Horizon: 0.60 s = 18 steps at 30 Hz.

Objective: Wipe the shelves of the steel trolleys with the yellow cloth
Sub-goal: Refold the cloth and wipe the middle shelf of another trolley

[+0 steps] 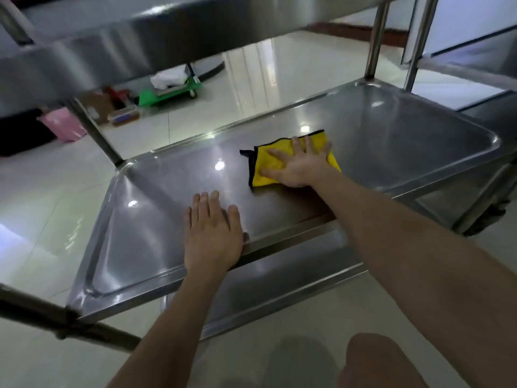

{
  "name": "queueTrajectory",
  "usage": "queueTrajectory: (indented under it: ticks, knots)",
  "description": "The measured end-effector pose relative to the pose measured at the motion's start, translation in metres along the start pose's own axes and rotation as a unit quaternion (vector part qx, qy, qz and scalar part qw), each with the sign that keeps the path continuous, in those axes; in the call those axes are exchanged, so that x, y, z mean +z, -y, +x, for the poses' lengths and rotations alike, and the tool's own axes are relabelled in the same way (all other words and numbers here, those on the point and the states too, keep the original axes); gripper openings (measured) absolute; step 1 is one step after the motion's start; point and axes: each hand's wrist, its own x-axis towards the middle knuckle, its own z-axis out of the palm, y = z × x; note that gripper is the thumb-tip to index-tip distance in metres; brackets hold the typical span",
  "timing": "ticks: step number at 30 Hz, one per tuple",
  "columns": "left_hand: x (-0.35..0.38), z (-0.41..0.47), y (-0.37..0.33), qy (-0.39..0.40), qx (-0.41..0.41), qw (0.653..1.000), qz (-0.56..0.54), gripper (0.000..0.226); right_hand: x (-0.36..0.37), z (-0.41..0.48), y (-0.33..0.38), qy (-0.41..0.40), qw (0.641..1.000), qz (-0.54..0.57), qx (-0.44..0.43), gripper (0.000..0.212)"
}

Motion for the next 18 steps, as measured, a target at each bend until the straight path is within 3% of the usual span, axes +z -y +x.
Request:
queueTrajectory:
  ticks: [6, 12, 18]
  knots:
    - [-0.006, -0.005, -0.008, -0.057, -0.015, 0.996, -0.064, 0.074, -0.007, 0.042, 0.037, 0.028, 0.999, -0.016, -0.041, 0.114]
    - [-0.014, -0.011, -0.012, -0.107, -0.007, 0.991, -0.085, 0.066, 0.0, -0.003, 0.048, 0.028, 0.995, -0.024, -0.092, 0.098]
    - [-0.016, -0.01, -0.012, -0.106, -0.008, 0.992, -0.072, 0.064, 0.018, -0.077, 0.025, 0.022, 0.991, -0.026, -0.127, 0.082]
